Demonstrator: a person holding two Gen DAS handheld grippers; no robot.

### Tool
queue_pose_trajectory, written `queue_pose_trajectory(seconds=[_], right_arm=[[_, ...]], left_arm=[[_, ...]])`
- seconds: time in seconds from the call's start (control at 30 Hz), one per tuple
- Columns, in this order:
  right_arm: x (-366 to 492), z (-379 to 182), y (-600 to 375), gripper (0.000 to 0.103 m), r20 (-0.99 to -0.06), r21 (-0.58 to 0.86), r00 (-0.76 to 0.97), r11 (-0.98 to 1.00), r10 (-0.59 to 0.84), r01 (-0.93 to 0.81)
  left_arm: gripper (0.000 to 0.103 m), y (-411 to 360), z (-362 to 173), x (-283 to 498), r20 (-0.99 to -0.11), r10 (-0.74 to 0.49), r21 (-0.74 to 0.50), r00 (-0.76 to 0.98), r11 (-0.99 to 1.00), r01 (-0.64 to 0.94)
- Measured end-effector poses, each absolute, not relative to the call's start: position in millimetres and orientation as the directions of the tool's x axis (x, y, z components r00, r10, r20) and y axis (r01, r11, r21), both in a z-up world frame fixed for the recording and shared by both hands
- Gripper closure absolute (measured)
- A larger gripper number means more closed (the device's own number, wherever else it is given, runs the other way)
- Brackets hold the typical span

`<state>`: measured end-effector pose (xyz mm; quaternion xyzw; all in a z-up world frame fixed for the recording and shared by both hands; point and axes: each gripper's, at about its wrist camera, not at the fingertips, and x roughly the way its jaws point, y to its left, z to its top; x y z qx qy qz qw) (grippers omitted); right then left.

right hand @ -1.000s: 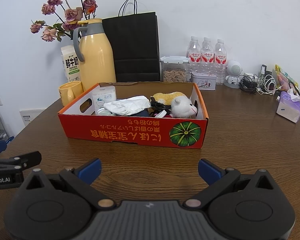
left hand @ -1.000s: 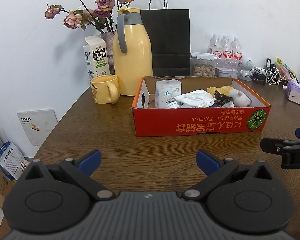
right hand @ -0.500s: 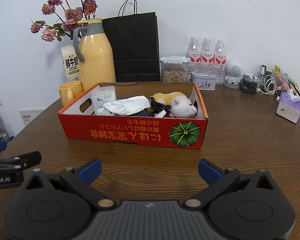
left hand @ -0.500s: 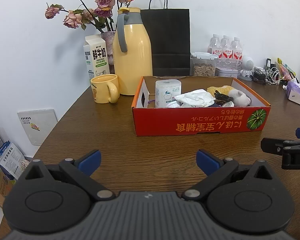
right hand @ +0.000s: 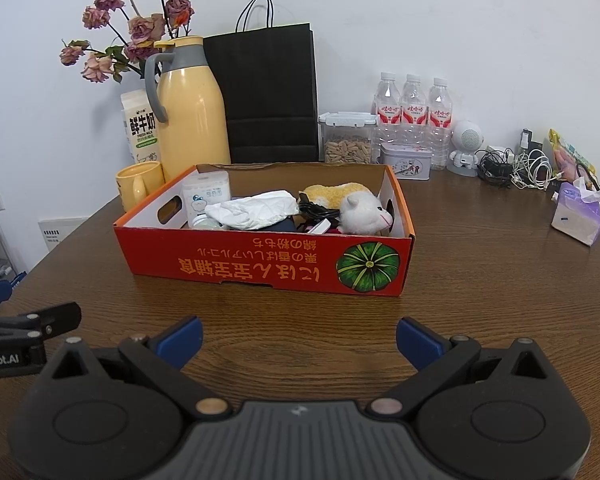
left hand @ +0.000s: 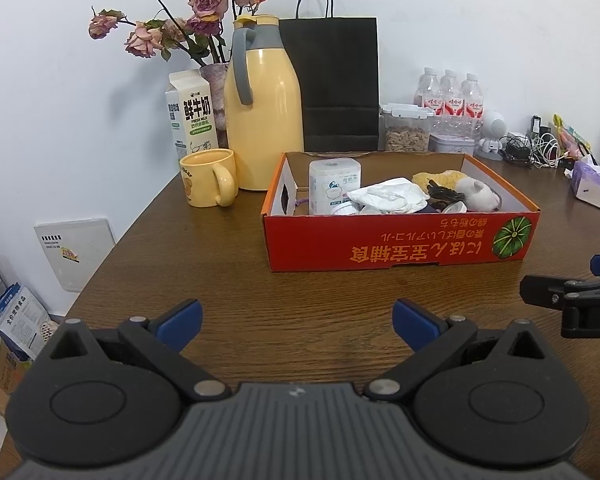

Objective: Organize objects

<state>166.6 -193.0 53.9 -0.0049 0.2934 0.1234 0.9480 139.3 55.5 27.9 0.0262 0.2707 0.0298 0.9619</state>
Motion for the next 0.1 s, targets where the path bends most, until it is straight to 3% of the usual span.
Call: queue_pose_trajectory(seconds=[0.1], right_arm=[[166.6, 53.8, -193.0, 0.000, -0.558, 0.063, 0.797, 0.970, 0.231, -0.237]], left_arm=[[0.000, 55.5, 28.9, 137.6, -0.517, 0.064, 0.061, 0.853, 0.997, -0.038]])
